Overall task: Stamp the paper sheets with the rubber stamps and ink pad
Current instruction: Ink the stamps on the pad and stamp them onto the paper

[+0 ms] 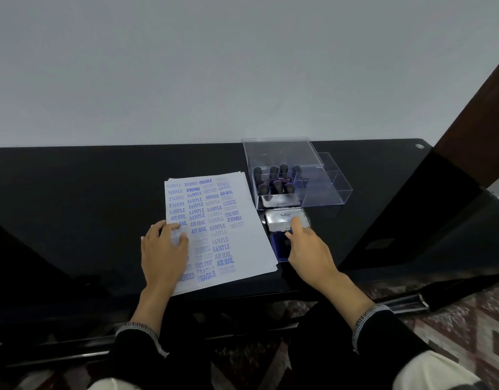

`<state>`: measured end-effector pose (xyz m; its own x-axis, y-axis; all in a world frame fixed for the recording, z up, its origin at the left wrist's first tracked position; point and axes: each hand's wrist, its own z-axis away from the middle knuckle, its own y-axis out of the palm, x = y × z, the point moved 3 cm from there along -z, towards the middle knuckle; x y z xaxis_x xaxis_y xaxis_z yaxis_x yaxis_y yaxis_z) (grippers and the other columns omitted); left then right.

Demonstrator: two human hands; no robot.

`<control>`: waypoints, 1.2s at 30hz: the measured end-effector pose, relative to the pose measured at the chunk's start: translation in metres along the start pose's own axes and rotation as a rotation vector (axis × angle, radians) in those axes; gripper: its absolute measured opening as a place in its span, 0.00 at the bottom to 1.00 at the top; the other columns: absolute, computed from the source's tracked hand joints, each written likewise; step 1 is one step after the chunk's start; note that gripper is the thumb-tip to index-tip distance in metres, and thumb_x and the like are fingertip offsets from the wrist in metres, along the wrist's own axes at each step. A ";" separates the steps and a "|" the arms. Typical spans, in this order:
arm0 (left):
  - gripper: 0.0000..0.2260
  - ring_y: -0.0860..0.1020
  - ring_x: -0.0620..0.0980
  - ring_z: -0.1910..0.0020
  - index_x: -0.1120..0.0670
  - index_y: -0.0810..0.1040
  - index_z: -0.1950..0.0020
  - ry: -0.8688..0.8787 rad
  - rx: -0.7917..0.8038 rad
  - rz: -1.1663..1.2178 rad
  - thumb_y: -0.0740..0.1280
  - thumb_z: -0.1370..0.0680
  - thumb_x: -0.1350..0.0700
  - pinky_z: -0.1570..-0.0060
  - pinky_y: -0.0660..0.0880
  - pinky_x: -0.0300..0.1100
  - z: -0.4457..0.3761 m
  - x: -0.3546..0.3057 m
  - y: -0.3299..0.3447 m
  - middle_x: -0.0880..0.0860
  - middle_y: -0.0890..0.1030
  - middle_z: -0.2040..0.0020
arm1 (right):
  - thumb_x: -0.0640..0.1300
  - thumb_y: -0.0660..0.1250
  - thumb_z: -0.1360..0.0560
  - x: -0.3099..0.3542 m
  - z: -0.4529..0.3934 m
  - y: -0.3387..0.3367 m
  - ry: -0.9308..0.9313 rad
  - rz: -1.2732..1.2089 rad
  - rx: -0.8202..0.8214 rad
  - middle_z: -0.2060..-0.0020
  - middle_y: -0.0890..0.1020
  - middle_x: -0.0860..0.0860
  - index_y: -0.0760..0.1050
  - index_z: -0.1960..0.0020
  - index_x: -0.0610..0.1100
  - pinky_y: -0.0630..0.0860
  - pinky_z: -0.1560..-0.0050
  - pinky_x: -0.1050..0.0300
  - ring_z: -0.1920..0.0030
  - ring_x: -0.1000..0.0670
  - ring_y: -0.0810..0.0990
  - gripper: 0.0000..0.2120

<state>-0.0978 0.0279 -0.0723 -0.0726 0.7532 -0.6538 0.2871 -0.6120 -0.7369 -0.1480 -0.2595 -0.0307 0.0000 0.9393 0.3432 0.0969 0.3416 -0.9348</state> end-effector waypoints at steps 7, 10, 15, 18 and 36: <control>0.11 0.64 0.47 0.29 0.52 0.77 0.38 0.153 0.074 0.030 0.64 0.20 0.57 0.33 0.68 0.49 0.002 -0.017 0.005 0.47 0.70 0.30 | 0.39 0.57 0.19 0.017 -0.027 -0.019 -0.002 -0.156 -0.006 0.69 0.73 0.52 0.63 0.47 0.45 0.65 0.72 0.61 0.69 0.51 0.73 0.03; 0.10 0.68 0.42 0.33 0.52 0.77 0.39 0.244 0.186 0.110 0.62 0.19 0.58 0.38 0.65 0.37 0.005 -0.028 0.010 0.44 0.71 0.32 | 0.45 0.57 0.18 0.044 -0.035 -0.011 -0.039 -0.470 -0.027 0.67 0.75 0.50 0.66 0.48 0.44 0.66 0.69 0.66 0.68 0.50 0.73 0.04; 0.11 0.71 0.41 0.36 0.51 0.77 0.38 0.352 0.296 0.157 0.64 0.19 0.56 0.39 0.66 0.34 0.009 -0.033 0.022 0.44 0.74 0.36 | 0.46 0.58 0.18 0.062 -0.049 0.014 -0.124 -0.502 0.047 0.66 0.76 0.42 0.67 0.49 0.43 0.63 0.69 0.61 0.69 0.48 0.70 0.07; 0.11 0.69 0.38 0.37 0.49 0.77 0.37 0.386 0.282 0.124 0.63 0.19 0.54 0.43 0.66 0.32 0.011 -0.029 0.027 0.42 0.74 0.36 | 0.45 0.59 0.19 0.064 -0.053 0.019 -0.183 -0.437 0.036 0.68 0.74 0.46 0.66 0.50 0.43 0.62 0.72 0.61 0.71 0.49 0.69 0.05; 0.13 0.69 0.42 0.36 0.44 0.77 0.36 0.490 0.255 0.073 0.61 0.18 0.54 0.46 0.73 0.40 0.014 -0.030 0.026 0.46 0.73 0.35 | 0.50 0.56 0.18 0.077 -0.054 0.031 -0.205 -0.135 0.041 0.64 0.74 0.51 0.65 0.44 0.46 0.62 0.70 0.55 0.68 0.49 0.69 0.09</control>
<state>-0.1018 -0.0140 -0.0741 0.4088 0.6936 -0.5931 0.0300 -0.6598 -0.7508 -0.0914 -0.1782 -0.0280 -0.2127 0.8705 0.4438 0.0417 0.4618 -0.8860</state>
